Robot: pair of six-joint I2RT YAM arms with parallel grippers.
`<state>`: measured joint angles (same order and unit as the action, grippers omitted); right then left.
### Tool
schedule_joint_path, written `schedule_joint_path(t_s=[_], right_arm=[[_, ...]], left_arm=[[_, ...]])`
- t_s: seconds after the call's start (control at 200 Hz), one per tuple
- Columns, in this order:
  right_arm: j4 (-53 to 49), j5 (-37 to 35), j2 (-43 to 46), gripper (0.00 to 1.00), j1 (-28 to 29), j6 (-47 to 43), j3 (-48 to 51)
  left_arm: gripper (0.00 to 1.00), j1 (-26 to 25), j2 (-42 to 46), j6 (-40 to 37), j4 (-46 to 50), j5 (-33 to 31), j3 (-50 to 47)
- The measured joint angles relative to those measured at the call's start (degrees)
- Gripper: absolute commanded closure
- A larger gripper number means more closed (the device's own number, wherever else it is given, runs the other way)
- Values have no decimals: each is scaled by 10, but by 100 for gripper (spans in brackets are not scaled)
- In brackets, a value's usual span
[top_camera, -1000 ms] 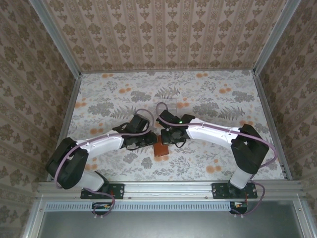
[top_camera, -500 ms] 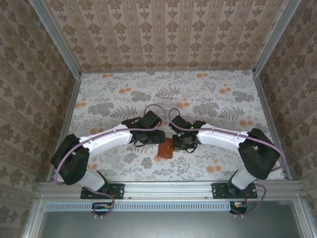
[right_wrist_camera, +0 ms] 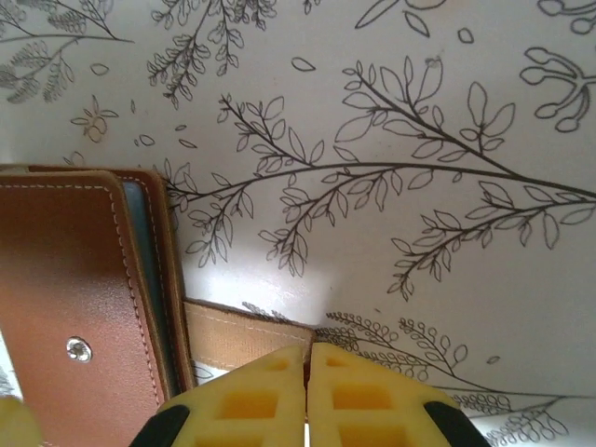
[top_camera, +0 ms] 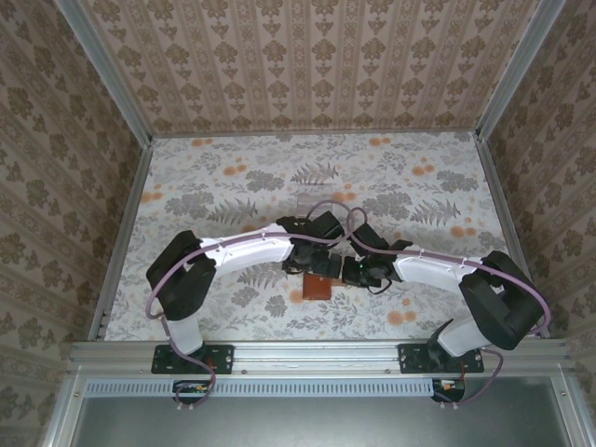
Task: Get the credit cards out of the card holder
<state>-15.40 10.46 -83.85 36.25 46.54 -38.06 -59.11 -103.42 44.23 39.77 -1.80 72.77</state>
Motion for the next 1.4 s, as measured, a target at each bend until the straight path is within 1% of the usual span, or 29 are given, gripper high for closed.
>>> schedule_joint_path(t_s=[0.115,0.275,0.46,0.825,1.0,1.205,1.4], right_arm=[[38,26,0,92,-12,7,16],[65,46,0,92,-18,16,27],[70,51,1,92,-21,17,30],[71,52,7,93,-23,18,34],[68,52,12,93,-23,18,34],[57,52,15,93,-23,16,33],[42,52,15,93,-24,16,23]], left_arm=[[1,-3,-20,0,16,-2,16],[5,-5,-47,6,29,-5,27],[9,-6,-64,14,41,-7,28],[20,-9,-63,21,51,-15,28],[21,-9,-47,21,60,-24,28],[21,-8,-3,21,73,-38,21],[30,-3,44,26,71,-45,-16]])
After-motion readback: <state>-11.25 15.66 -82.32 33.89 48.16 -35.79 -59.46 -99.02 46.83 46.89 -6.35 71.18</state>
